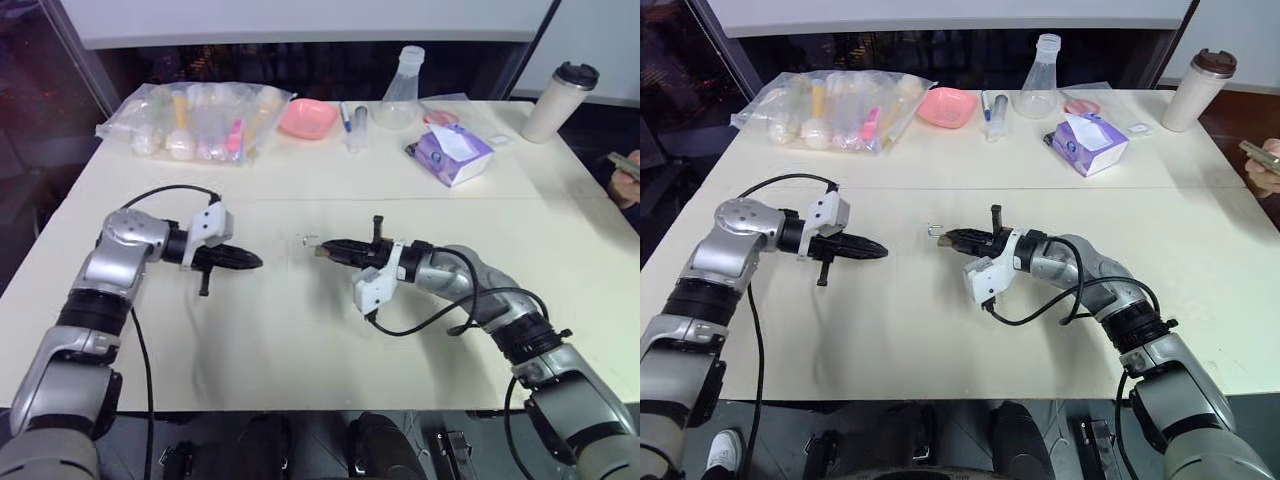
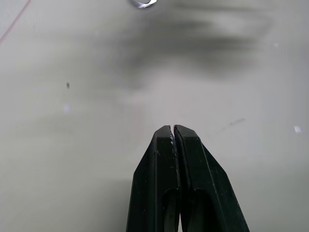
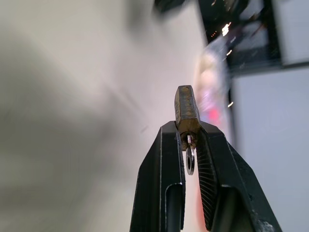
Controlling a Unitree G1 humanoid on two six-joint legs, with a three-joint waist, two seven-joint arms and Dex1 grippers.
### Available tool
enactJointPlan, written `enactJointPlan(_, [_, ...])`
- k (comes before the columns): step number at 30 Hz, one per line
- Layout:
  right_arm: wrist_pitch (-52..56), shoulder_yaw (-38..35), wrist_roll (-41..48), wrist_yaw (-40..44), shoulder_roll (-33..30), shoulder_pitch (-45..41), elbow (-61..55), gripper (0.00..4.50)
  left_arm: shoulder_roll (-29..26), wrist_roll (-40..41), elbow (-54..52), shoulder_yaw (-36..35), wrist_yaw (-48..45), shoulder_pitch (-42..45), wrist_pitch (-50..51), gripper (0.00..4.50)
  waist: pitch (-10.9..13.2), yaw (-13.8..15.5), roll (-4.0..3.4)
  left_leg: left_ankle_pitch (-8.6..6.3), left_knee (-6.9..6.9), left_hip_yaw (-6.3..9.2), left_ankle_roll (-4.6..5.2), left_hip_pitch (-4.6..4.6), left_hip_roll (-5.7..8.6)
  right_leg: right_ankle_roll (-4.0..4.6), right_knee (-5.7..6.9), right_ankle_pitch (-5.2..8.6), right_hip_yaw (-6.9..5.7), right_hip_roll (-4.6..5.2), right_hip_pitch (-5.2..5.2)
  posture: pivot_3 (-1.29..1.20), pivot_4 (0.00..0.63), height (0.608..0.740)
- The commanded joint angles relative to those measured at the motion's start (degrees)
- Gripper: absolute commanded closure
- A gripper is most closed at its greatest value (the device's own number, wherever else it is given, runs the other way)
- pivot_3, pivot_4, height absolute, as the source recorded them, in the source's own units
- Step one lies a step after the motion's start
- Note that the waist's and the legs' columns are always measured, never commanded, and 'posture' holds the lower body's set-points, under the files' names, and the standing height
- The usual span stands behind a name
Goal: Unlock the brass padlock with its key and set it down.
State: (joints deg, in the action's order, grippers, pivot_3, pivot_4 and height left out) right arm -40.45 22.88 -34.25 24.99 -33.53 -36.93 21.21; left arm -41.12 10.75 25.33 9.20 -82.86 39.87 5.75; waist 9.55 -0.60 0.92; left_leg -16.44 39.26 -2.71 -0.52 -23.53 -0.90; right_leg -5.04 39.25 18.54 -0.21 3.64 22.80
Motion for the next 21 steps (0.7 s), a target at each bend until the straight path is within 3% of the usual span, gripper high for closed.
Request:
enactJointPlan(1, [-1.5, 1.0, -1.6, -1.8, 0.6, -2.4, 3.6, 4.5, -0.1, 2.2, -4.8, -2.7, 1.7, 0.1, 2.0, 4.46, 0.0, -0.2, 0.0, 0.0, 0.0, -0.01, 0.0, 0.0, 0.0, 0.0, 0.0, 0.0, 0.0, 0.01, 0.0, 0.0, 0.15, 0.715])
enactJointPlan(7, [-3.4, 3.5, -4.9, -4.1, 0.7, -3.6, 7.7, 4.5, 0.1, 3.4, -10.1, -3.4, 3.4, -2.0, 5.3, 4.46, 0.0, -0.6, 0.0, 0.01, -0.04, -0.01, -0.01, 0.0, -0.04, 0.0, 0.02, 0.0, 0.01, -0.01, 0.05, 0.0, 0.15, 0.715])
enactJointPlan(12, [-3.2, 3.1, -3.5, -1.9, -1.0, -1.8, 5.4, 2.22, -0.3, 4.5, -12.3, -3.9, 4.1, -3.0, 7.4, 4.5, 0.0, -0.5, -0.01, 0.02, -0.03, -0.01, -0.03, 0.01, -0.04, 0.0, 0.04, 0.0, 0.01, -0.01, 0.06, 0.0, 0.15, 0.715])
enactJointPlan(16, [-0.4, 0.1, 3.4, 5.4, -7.5, 4.6, -4.5, 0.23, -1.0, 6.1, -14.6, -4.5, 3.9, -3.7, 10.4, 4.5, 0.0, 0.1, -0.01, 0.01, -0.01, 0.05, -0.02, 0.01, -0.01, 0.0, 0.03, 0.0, 0.01, 0.03, -0.02, 0.0, 0.15, 0.715])
enactJointPlan(21, [10.4, -4.7, 16.0, 15.8, -12.8, 12.1, -17.3, 0.23, -1.9, 6.8, -16.4, -4.8, 3.8, -4.6, 11.7, 4.5, 0.0, -0.1, 0.0, -0.12, 0.0, 0.08, 0.21, 0.04, -0.02, 0.0, -0.03, 0.0, 0.02, 0.04, -0.1, 0.0, 0.15, 0.715])
